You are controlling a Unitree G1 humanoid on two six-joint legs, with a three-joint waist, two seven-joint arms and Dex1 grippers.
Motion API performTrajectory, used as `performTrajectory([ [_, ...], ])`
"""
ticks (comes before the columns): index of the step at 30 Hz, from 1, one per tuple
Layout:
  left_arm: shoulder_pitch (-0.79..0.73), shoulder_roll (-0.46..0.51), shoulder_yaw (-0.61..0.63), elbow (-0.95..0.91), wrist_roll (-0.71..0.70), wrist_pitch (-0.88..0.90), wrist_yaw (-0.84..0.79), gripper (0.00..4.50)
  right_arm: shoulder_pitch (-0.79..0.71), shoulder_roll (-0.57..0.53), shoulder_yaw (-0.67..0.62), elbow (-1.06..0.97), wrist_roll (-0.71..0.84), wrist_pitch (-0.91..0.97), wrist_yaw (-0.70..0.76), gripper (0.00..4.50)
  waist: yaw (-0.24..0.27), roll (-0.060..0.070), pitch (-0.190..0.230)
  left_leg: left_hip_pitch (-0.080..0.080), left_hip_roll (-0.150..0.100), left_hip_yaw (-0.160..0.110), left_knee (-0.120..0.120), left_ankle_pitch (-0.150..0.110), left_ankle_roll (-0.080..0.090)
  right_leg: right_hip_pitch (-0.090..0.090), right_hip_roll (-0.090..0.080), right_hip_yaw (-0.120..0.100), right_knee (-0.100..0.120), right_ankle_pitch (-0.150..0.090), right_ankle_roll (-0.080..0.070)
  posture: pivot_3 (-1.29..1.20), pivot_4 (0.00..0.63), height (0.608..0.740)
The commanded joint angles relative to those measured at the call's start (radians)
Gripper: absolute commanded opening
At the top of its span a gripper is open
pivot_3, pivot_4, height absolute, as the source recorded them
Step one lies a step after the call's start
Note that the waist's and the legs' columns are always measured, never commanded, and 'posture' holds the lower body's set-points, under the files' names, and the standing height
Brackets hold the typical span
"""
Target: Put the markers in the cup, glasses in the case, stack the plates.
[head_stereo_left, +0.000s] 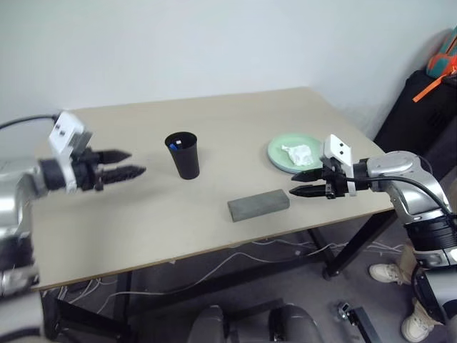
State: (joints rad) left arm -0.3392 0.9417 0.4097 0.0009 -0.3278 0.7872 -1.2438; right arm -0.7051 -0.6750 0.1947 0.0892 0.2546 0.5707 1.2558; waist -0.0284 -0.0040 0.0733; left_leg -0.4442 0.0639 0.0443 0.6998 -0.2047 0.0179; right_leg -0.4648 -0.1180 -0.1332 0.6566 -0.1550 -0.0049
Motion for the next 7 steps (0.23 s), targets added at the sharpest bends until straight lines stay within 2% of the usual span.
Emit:
performTrajectory([
  [1, 0.188, -0.007, 0.181, -0.251, -0.106, 0.171, 0.043, 3.06, -0.032, 0.022, -0.013, -0.042, 0.031, 0.020, -0.014, 1.95, 0.000, 0.001, 0.001, 0.005, 0.000, 0.000, -0.001, 0.000, 0.000, 0.005, 0.001, -0.001, -0.002, 0.000, 0.000, 0.00, 0.000, 0.716],
  [3, 0.299, -0.022, 0.253, -0.325, -0.141, 0.215, 0.066, 3.06, -0.031, 0.039, -0.007, -0.065, 0.037, 0.043, -0.021, 1.95, 0.007, 0.012, -0.001, 0.004, 0.006, -0.004, -0.007, -0.001, -0.001, 0.007, 0.008, -0.007, -0.018, 0.000, 0.000, 0.00, 0.000, 0.716],
  [4, 0.340, -0.034, 0.289, -0.365, -0.169, 0.251, 0.077, 3.06, -0.033, 0.043, -0.003, -0.075, 0.042, 0.056, -0.019, 1.95, 0.008, 0.007, -0.002, -0.004, 0.017, -0.007, -0.013, -0.001, -0.001, 0.009, 0.018, -0.010, -0.033, 0.000, 0.000, 0.00, 0.000, 0.716],
  [5, 0.388, -0.059, 0.316, -0.412, -0.197, 0.282, 0.095, 3.06, -0.035, 0.049, 0.000, -0.081, 0.054, 0.066, -0.010, 1.95, 0.009, 0.006, -0.002, -0.006, 0.023, -0.007, -0.024, -0.001, -0.001, 0.004, 0.015, -0.008, -0.033, 0.000, 0.001, 0.00, 0.000, 0.716],
  [6, 0.440, -0.086, 0.338, -0.449, -0.214, 0.296, 0.111, 3.06, -0.030, 0.057, 0.003, -0.092, 0.066, 0.078, -0.006, 1.95, 0.010, 0.003, -0.003, -0.003, 0.025, 0.000, -0.029, -0.001, -0.001, 0.003, 0.015, 0.003, -0.028, 0.000, 0.000, 0.00, 0.000, 0.716],
  [7, 0.478, -0.106, 0.353, -0.475, -0.229, 0.308, 0.127, 3.06, -0.026, 0.063, 0.008, -0.102, 0.072, 0.088, -0.006, 1.95, 0.010, 0.003, -0.003, -0.002, 0.023, 0.008, -0.035, -0.001, 0.000, 0.003, 0.017, 0.017, -0.014, 0.000, 0.000, 0.00, 0.000, 0.716],
])
